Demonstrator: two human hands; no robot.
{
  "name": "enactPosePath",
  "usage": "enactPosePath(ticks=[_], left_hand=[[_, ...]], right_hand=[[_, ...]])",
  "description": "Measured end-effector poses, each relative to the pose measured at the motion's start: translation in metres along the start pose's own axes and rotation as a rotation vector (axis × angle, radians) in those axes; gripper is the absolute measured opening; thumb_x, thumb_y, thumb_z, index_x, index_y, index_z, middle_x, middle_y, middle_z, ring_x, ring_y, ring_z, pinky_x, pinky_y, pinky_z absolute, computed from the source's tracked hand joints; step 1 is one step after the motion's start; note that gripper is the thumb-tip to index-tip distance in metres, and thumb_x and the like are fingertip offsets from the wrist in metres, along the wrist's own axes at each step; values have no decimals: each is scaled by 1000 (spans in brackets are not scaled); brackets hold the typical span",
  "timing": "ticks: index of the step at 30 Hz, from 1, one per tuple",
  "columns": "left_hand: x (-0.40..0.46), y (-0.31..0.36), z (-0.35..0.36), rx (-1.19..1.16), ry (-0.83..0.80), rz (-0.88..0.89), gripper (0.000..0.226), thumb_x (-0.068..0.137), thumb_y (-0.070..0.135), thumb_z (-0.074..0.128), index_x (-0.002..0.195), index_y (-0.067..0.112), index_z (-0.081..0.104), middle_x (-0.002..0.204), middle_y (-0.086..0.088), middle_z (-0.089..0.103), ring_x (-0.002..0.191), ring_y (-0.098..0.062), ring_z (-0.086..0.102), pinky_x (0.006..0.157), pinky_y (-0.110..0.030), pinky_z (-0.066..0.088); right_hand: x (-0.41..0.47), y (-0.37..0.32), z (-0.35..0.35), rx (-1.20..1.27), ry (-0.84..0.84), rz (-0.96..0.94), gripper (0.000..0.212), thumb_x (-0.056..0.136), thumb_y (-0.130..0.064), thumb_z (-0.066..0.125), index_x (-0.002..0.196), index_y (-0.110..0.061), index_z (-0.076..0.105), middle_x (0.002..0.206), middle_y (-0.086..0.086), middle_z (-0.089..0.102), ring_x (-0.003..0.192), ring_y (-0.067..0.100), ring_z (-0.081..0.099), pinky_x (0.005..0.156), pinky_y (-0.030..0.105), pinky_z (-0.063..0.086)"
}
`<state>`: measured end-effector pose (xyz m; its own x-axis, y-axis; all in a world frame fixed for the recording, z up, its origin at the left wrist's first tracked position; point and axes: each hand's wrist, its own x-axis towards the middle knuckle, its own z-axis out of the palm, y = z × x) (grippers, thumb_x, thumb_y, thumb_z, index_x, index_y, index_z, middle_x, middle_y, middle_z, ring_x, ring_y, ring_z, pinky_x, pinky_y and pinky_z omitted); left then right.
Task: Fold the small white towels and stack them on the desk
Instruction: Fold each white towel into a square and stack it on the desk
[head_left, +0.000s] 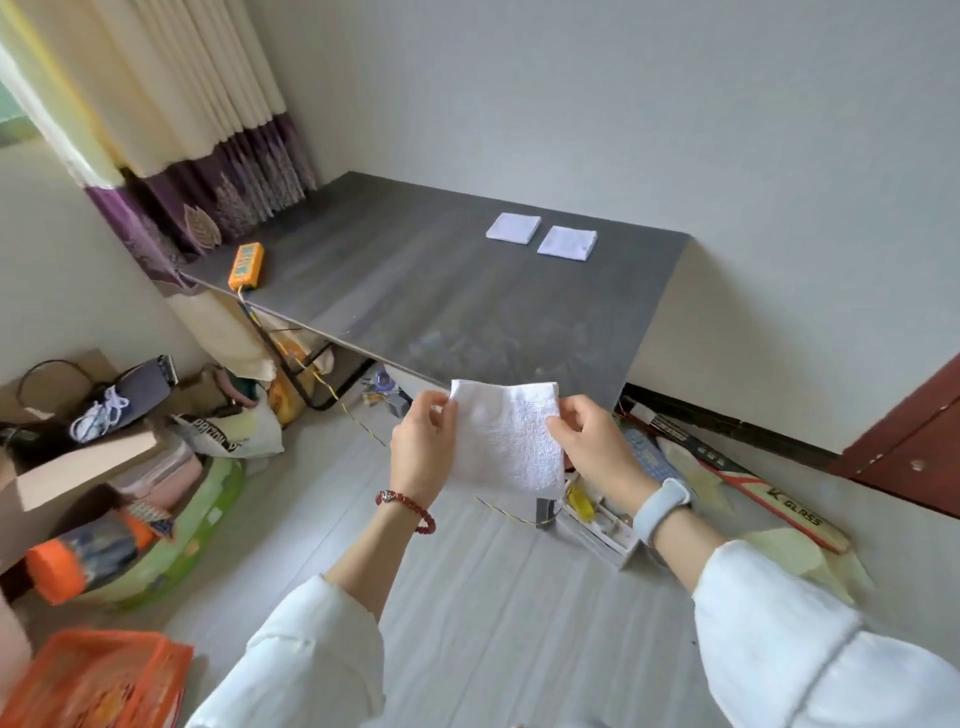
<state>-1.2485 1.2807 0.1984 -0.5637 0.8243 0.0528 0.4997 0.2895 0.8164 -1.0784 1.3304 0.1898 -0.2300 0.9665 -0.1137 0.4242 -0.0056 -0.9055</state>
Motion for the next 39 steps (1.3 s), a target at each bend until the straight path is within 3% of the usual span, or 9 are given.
enactPosePath(ticks=[11,14,16,22,26,30,35,39], left_hand=[[290,-3,81,-12,-151,-20,10,93,23,45,91,18,54,76,8,53,80,-17,47,67,-26,35],[368,5,100,-20,-185,-25,11,94,22,45,91,18,54,72,12,50,73,-13,46,54,-10,35],[412,9,112,-23,-203,-34,11,94,22,44,92,17,54,72,11,50,70,-11,45,53,-7,35],[526,14,155,2,-312,-20,12,95,24,40,94,18,51,72,10,51,75,-17,48,61,-26,39],[601,19,197,30,-397,29,18,96,24,36,102,14,50,71,10,50,75,-21,49,68,-32,41],[666,23,242,13,-450,49,20,96,23,35,104,12,49,69,9,49,70,-19,46,61,-29,37],[725,17,294,-26,-510,36,21,97,25,35,106,12,49,71,9,49,62,-9,44,54,-26,35],[749,8,330,-20,-548,13,22,97,25,35,108,12,49,72,10,49,60,-8,44,52,-25,34]], right_hand=[[276,-12,43,82,79,103,3,87,-19,52,85,-22,53,94,8,65,88,28,62,81,47,51],[350,-23,50,107,86,131,3,88,-21,52,89,-23,54,95,4,65,90,25,62,83,49,51],[392,-30,52,116,91,151,5,88,-21,51,91,-24,53,96,3,64,91,24,62,83,47,51],[503,-36,57,86,151,195,11,90,-19,48,99,-17,55,94,3,63,87,21,59,80,41,49],[576,-33,57,33,248,212,11,93,-19,45,100,-13,52,88,-2,55,77,11,52,68,23,42],[649,-25,55,-57,325,218,18,95,-19,43,107,-8,52,93,-2,55,84,15,53,75,26,45],[714,-2,52,-93,381,256,19,95,-17,42,109,-7,51,95,0,54,81,14,50,62,19,39],[745,20,52,-100,400,294,18,95,-17,42,108,-8,51,95,-1,54,84,15,50,70,23,39]])
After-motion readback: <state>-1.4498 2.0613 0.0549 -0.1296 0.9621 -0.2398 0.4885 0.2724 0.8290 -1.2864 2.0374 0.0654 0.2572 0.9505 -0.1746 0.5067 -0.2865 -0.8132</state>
